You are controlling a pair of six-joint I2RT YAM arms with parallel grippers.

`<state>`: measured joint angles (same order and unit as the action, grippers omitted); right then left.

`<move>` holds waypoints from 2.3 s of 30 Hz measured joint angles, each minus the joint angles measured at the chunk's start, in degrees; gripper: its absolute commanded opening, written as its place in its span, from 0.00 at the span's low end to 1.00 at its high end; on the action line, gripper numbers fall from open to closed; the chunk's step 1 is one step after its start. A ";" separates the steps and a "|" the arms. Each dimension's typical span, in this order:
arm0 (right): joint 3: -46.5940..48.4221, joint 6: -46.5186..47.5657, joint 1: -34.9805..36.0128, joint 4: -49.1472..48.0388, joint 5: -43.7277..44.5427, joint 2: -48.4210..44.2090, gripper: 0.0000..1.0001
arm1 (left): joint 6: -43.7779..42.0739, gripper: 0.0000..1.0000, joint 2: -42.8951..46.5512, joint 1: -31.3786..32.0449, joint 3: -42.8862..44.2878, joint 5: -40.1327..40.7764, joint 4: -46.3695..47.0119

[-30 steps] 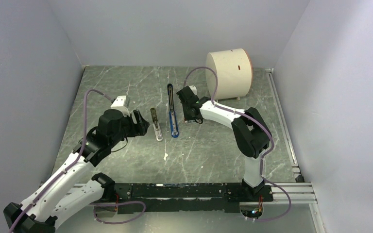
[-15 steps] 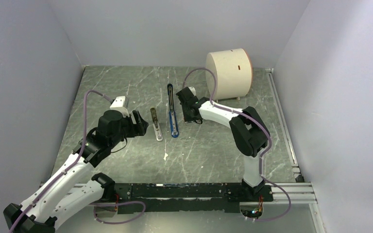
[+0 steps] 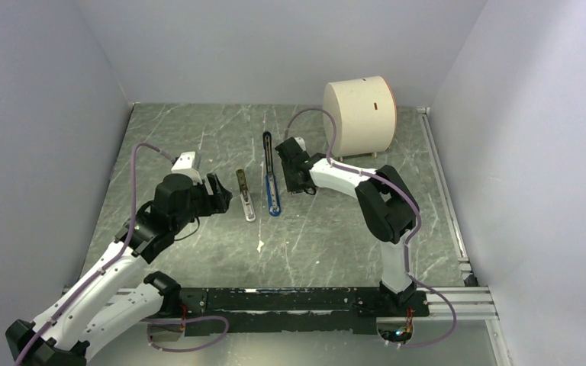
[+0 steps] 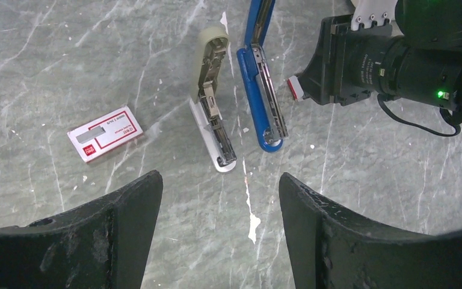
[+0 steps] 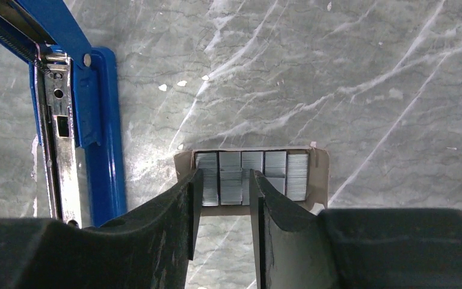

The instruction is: Load the staples into the stapler

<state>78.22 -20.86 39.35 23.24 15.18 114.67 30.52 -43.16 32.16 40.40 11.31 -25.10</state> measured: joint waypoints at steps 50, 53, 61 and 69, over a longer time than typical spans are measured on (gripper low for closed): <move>-14.99 -7.61 5.31 2.80 -2.34 -15.52 0.22 | 2.10 0.77 4.98 0.00 -0.79 5.62 -0.44; -16.15 -9.40 7.89 3.98 -2.49 -15.52 0.22 | 2.49 0.77 5.14 0.00 -1.27 5.62 -0.46; -16.24 -11.50 9.73 5.75 -2.64 -15.34 0.23 | 2.84 0.77 5.60 0.00 -1.70 5.57 -0.46; -16.22 -11.69 10.03 7.13 -2.75 -14.03 0.26 | 2.93 0.77 6.08 0.00 -1.86 5.55 -0.46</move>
<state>62.00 -32.56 49.39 30.37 12.43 100.64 33.45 -37.08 32.16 38.54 16.86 -25.56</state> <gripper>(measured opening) 0.244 0.768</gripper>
